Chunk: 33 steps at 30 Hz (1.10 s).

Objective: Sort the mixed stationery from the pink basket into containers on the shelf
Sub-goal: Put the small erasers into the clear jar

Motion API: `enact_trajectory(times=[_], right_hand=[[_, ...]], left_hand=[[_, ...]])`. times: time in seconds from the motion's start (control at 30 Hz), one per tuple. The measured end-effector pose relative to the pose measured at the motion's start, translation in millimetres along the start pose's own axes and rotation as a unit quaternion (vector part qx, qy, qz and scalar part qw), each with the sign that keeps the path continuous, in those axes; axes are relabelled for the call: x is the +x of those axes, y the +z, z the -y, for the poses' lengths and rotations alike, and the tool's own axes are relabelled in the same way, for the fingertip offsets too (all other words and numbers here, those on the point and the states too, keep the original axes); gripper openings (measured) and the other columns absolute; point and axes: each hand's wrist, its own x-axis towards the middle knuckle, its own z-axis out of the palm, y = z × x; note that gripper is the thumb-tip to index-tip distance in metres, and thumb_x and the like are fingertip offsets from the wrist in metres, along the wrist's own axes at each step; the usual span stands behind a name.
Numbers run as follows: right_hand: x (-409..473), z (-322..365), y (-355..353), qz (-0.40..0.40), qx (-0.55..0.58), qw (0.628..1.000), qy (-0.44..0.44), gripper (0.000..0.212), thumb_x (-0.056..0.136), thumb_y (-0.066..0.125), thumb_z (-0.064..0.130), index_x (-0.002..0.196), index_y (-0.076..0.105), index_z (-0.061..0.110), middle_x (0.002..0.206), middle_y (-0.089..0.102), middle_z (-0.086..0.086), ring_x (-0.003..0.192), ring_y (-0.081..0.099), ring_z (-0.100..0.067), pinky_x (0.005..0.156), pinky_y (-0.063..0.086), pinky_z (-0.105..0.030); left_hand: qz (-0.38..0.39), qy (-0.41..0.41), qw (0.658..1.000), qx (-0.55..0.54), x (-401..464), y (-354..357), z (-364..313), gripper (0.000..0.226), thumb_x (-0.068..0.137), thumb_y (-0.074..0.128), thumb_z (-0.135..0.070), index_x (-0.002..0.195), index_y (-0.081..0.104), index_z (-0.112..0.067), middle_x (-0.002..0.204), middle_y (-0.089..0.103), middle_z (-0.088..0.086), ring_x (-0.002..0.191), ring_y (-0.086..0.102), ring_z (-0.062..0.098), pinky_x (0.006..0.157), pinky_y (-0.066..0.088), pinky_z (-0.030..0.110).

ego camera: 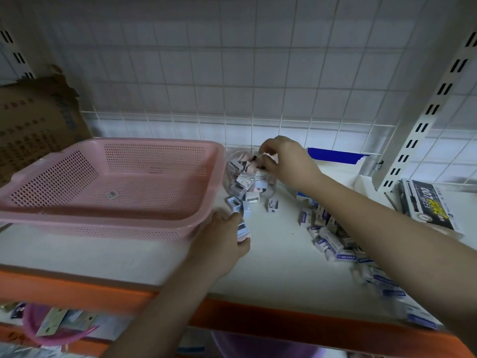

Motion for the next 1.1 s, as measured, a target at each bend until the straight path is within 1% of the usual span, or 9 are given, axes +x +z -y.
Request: enact_trajectory(times=[0.07,0.1,0.2,0.3,0.47,0.63,0.8,0.93,1.1], right_hand=[[-17.4,1.7,-4.7,-0.008,0.000,1.000,-0.023,0.014,0.092,0.053,0.019,0.100,0.064,0.014,0.096,0.060,-0.004,0.081,0.058,-0.021,0.071,0.051,-0.038],[-25.3,3.4,-6.2,0.023,-0.016,0.999,-0.024,0.016,0.092,0.053,0.025,0.101,0.062,0.015,0.097,0.060,-0.003,0.080,0.057,-0.021,0.069,0.051,-0.037],[-46.0,10.7,-4.4,0.190,-0.093,0.977,0.005,0.039,0.093,0.047,0.050,0.117,0.054,0.020,0.112,0.054,-0.002,0.098,0.057,-0.024,0.076,0.049,-0.035],[-61.5,18.6,9.9,0.271,-0.143,0.952,0.025,0.063,0.089,0.035,0.065,0.139,0.034,0.027,0.136,0.043,-0.007,0.119,0.048,-0.032,0.086,0.045,-0.040],[-67.5,36.9,38.4,0.211,-0.225,0.950,0.051,0.071,0.084,0.026,0.074,0.140,0.027,0.030,0.136,0.039,-0.013,0.115,0.048,-0.034,0.081,0.044,-0.039],[-61.7,49.2,56.2,0.236,-0.232,0.939,0.096,0.062,0.088,0.025,0.069,0.144,0.021,0.042,0.134,0.032,-0.015,0.115,0.041,-0.034,0.084,0.042,-0.040],[-69.0,41.3,61.4,0.180,-0.141,0.966,0.120,0.050,0.095,0.034,0.055,0.134,0.039,0.024,0.129,0.035,-0.015,0.117,0.037,-0.034,0.090,0.041,-0.040],[-69.3,38.6,60.4,0.203,-0.124,0.967,0.094,0.047,0.099,0.037,0.038,0.135,0.036,0.007,0.133,0.040,-0.018,0.117,0.044,-0.035,0.092,0.041,-0.039],[-55.9,52.1,52.6,0.159,-0.095,0.983,0.009,0.040,0.099,0.037,0.033,0.131,0.041,0.008,0.124,0.045,-0.014,0.102,0.056,-0.035,0.069,0.045,-0.038]], left_hand=[[-0.002,0.001,1.000,-0.013,-2.9,-1.1,-1.5,0.023,0.090,0.052,-0.036,0.102,0.046,-0.018,0.112,0.045,0.007,0.104,0.048,0.025,0.082,0.039,0.029],[-0.005,0.002,1.000,-0.022,-4.4,-1.4,-2.5,0.024,0.091,0.052,-0.035,0.105,0.048,-0.015,0.113,0.044,0.007,0.105,0.047,0.025,0.084,0.039,0.029],[-0.024,0.004,0.999,-0.039,-9.2,-1.8,-4.0,0.028,0.093,0.051,-0.032,0.112,0.048,-0.012,0.110,0.040,0.006,0.104,0.047,0.023,0.085,0.037,0.028],[-0.042,-0.005,0.997,-0.064,-16.8,-4.4,-4.9,0.031,0.094,0.050,-0.031,0.118,0.046,-0.011,0.113,0.039,0.007,0.102,0.046,0.022,0.083,0.036,0.026],[-0.070,-0.010,0.991,-0.113,-29.1,-13.1,-3.6,0.029,0.094,0.051,-0.029,0.118,0.046,-0.013,0.108,0.043,0.007,0.097,0.048,0.023,0.076,0.036,0.026],[-0.069,-0.002,0.987,-0.147,-35.4,-20.6,-1.8,0.020,0.092,0.055,-0.029,0.102,0.045,-0.015,0.101,0.045,0.007,0.085,0.044,0.018,0.066,0.033,0.022],[-0.070,0.007,0.983,-0.171,-37.4,-24.9,1.7,0.021,0.090,0.058,-0.028,0.086,0.039,-0.019,0.082,0.043,0.003,0.066,0.040,0.011,0.056,0.032,0.018],[-0.044,0.007,0.979,-0.198,-42.4,-31.3,1.5,0.034,0.090,0.059,-0.028,0.070,0.031,-0.027,0.069,0.035,-0.004,0.056,0.034,0.009,0.052,0.033,0.015],[-0.031,0.038,0.973,-0.224,-52.2,-46.4,-6.9,0.028,0.090,0.058,-0.032,0.075,0.035,-0.026,0.072,0.038,-0.003,0.055,0.039,0.007,0.052,0.032,0.015]])
